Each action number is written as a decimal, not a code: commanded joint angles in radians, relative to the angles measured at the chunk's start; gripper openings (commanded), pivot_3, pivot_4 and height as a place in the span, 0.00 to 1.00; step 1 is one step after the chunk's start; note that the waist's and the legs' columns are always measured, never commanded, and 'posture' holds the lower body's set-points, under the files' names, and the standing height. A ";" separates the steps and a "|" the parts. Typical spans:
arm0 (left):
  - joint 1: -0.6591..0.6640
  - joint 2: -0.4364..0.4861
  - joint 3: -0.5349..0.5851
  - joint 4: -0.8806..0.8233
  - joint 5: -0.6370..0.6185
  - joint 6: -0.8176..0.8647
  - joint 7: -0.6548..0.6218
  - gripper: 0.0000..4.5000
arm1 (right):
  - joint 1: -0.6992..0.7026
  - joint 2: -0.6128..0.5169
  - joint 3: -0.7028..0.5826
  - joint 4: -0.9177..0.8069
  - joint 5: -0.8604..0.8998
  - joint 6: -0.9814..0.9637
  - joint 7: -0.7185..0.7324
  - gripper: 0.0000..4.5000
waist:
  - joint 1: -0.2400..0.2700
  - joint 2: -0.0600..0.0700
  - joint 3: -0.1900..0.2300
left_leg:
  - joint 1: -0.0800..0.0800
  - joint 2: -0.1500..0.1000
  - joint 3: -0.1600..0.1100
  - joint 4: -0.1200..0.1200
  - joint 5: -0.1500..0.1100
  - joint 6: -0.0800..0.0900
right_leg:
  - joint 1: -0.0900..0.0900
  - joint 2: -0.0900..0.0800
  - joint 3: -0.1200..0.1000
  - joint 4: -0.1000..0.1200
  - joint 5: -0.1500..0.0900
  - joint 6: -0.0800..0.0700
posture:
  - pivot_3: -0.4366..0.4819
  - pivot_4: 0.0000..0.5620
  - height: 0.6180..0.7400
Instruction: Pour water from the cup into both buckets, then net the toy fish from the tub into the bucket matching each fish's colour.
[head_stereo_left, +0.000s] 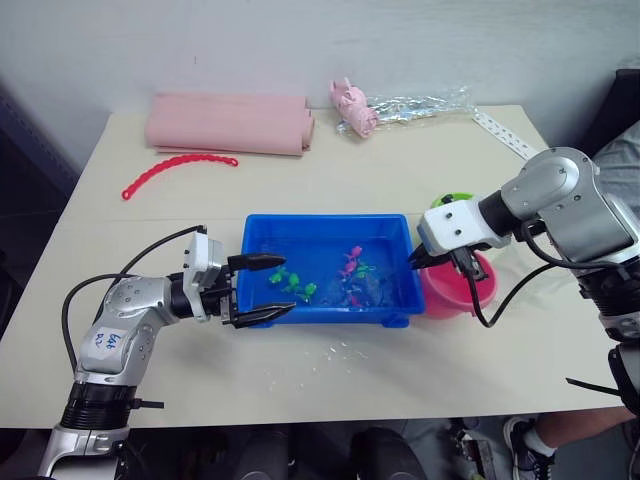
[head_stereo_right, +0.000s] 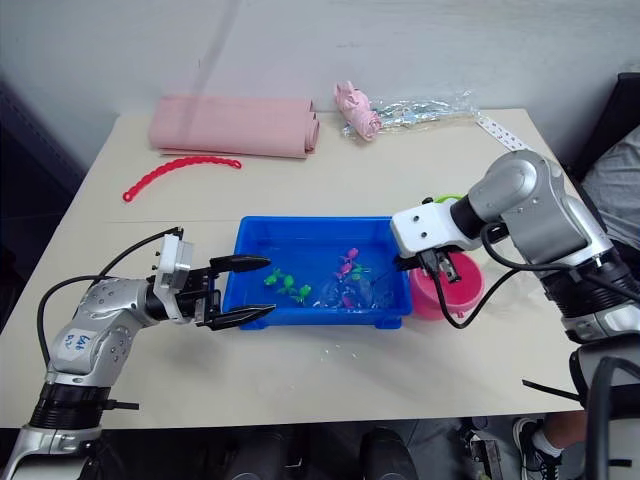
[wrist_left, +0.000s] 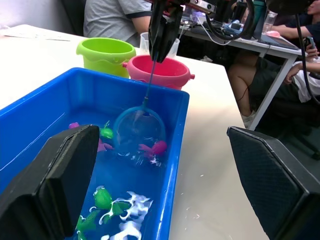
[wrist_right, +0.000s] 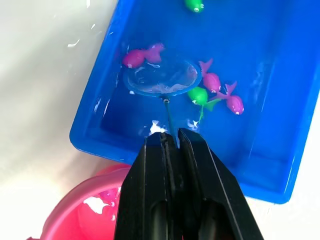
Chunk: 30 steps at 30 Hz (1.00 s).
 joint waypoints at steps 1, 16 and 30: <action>0.013 0.011 0.023 -0.034 -0.016 0.000 0.001 0.99 | 0.009 0.000 -0.051 0.009 0.040 0.033 0.045 0.00 | 0.000 0.000 0.000 | 0.000 0.000 0.000 0.000 0.000 0.000 | 0.000 0.000 0.000 0.000 0.000 0.000 | 0.48 0.27 1.00; 0.045 0.051 0.044 -0.044 -0.009 0.000 -0.006 0.99 | 0.084 0.041 -0.058 0.105 -0.020 -0.133 0.000 0.00 | 0.000 0.000 0.000 | 0.000 0.000 0.000 0.000 0.000 0.000 | 0.000 0.000 0.000 0.000 0.000 0.000 | 0.48 0.27 1.00; 0.147 0.186 0.114 0.032 0.042 -0.086 -0.067 0.99 | 0.147 0.129 -0.048 -0.055 -0.037 -0.063 -0.042 0.00 | 0.000 0.000 0.000 | 0.000 0.000 0.000 -0.001 0.000 -0.001 | 0.000 0.000 0.000 0.000 0.000 0.000 | 0.48 0.27 1.00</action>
